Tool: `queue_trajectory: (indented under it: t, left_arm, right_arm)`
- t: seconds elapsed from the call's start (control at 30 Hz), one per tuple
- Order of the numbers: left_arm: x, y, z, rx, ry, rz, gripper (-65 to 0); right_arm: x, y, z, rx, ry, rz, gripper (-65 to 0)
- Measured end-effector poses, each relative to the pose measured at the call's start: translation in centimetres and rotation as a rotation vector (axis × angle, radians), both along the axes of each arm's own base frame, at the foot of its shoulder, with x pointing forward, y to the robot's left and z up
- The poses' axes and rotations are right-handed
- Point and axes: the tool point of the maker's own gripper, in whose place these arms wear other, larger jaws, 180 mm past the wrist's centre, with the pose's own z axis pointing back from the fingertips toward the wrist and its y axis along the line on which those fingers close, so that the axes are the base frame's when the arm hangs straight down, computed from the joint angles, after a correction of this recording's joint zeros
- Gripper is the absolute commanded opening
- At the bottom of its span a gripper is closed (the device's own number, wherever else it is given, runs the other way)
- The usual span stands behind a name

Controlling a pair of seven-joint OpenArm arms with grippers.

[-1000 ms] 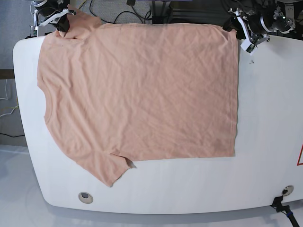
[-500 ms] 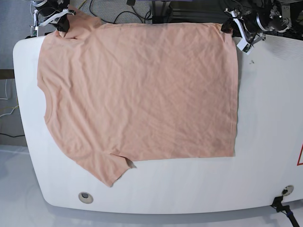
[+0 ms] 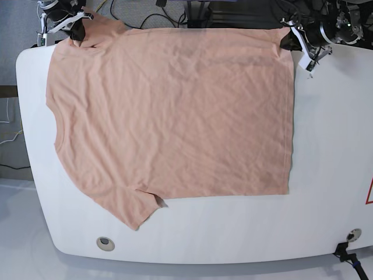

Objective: Fold the T-shirt properly
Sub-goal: 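Release the left gripper and regrasp the shirt edge further along, then lift the shirt edge with both grippers and fold it over the body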

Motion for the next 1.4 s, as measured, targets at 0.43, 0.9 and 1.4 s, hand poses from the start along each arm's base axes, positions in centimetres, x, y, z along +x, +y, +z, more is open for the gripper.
queue_trajectory:
  t: [0.43, 0.9, 1.4]
  left_arm:
    - [4.4, -1.4, 3.4, -0.117, -0.152, 0.031, -65.0]
    - [13.5, -1.7, 8.8, -0.145, -0.411, 0.027, -65.0]
    - [15.7, -0.4, 5.1, -0.235, -0.316, 0.145, -65.0]
  right_arm:
    - [3.0, 0.6, 3.8, 0.077, -0.155, 0.020, -64.2]
    - [10.8, -0.5, 9.5, 0.121, -0.426, 0.066, -64.2]
    - [18.4, -1.4, 8.1, -0.048, -0.377, 0.109, -63.9]
